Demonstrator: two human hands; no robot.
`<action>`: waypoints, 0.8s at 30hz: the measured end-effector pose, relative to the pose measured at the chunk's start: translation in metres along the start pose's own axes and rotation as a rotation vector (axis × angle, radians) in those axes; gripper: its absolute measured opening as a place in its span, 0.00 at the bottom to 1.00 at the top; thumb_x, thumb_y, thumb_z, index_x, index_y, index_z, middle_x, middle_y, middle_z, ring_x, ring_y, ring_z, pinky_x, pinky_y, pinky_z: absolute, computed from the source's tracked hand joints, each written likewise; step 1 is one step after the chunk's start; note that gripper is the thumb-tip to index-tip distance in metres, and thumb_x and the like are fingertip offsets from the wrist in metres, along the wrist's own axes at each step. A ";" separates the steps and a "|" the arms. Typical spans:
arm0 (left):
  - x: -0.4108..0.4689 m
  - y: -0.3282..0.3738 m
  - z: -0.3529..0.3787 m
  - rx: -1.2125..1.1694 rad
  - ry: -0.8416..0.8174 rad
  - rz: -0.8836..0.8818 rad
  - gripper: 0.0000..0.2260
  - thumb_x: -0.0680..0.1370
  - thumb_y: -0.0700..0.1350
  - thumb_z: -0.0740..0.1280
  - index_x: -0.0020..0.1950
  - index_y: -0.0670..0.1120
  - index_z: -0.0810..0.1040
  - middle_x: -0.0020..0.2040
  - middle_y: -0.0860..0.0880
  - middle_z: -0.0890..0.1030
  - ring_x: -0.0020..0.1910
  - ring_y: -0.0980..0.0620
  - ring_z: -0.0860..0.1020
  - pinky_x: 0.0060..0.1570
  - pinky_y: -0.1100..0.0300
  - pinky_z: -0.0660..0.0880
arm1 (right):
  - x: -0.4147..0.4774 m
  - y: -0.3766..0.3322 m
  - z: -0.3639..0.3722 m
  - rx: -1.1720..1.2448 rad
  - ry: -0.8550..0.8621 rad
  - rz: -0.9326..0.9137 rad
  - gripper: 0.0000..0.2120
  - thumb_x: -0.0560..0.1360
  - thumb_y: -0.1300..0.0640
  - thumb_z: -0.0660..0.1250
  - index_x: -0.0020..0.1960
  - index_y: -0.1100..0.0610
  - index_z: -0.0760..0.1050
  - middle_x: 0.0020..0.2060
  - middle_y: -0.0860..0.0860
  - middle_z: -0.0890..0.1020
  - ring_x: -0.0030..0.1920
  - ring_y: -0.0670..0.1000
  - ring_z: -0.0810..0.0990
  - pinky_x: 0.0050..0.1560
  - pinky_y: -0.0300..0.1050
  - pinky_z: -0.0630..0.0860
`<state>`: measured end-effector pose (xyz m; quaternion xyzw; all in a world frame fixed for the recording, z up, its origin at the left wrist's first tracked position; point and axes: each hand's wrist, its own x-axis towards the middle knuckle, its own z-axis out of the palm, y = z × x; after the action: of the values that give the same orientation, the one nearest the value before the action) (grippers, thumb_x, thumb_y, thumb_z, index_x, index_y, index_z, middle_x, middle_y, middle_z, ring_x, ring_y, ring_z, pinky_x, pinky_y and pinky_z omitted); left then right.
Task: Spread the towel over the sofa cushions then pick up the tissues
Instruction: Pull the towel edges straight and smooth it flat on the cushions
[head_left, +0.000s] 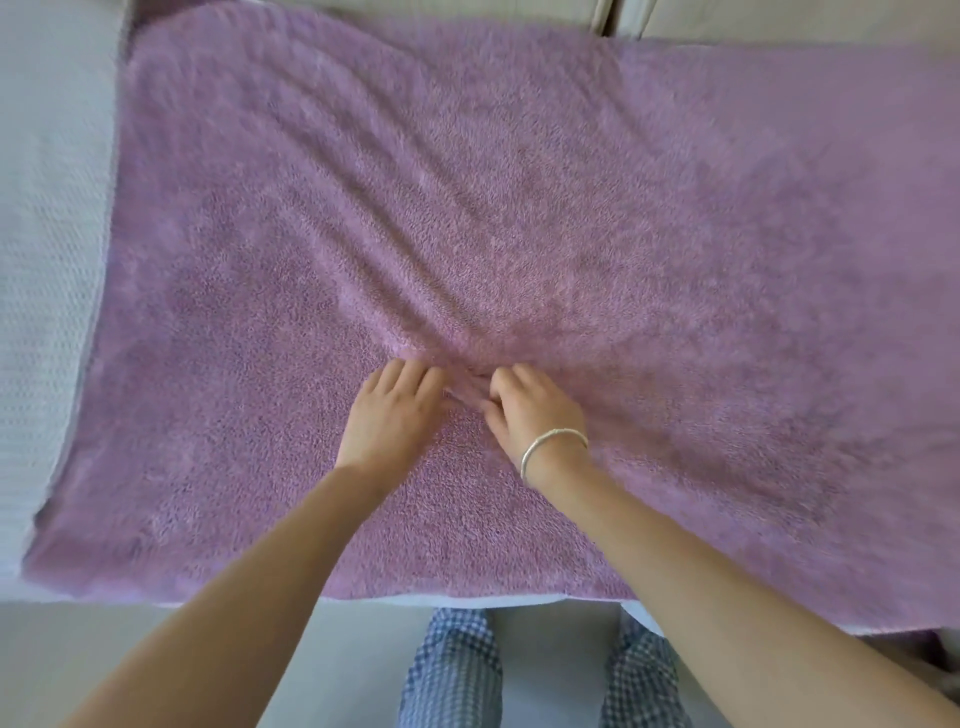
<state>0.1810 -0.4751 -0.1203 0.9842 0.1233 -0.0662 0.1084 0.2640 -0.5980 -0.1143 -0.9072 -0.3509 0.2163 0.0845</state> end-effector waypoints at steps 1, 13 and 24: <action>-0.013 -0.007 0.001 0.008 -0.029 -0.011 0.12 0.63 0.41 0.78 0.40 0.40 0.78 0.37 0.42 0.80 0.35 0.43 0.79 0.34 0.54 0.78 | -0.005 -0.007 0.008 -0.021 -0.034 -0.050 0.12 0.78 0.52 0.60 0.55 0.59 0.72 0.53 0.54 0.76 0.55 0.55 0.74 0.41 0.46 0.71; -0.057 -0.035 0.012 0.088 -0.107 -0.064 0.07 0.73 0.46 0.68 0.41 0.43 0.76 0.41 0.45 0.78 0.41 0.44 0.77 0.40 0.55 0.75 | -0.016 -0.054 0.042 -0.209 -0.183 -0.055 0.10 0.79 0.62 0.55 0.59 0.62 0.70 0.59 0.57 0.74 0.63 0.55 0.68 0.60 0.48 0.70; -0.127 -0.067 0.018 0.086 -0.022 -0.011 0.16 0.71 0.52 0.57 0.42 0.45 0.80 0.38 0.47 0.81 0.34 0.47 0.79 0.32 0.59 0.76 | -0.063 -0.095 0.048 -0.128 -0.058 -0.175 0.18 0.50 0.53 0.83 0.32 0.59 0.78 0.29 0.53 0.81 0.29 0.53 0.81 0.24 0.36 0.75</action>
<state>0.0400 -0.4449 -0.1310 0.9865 0.1246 -0.0827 0.0671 0.1437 -0.5706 -0.1071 -0.8699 -0.4443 0.2114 0.0347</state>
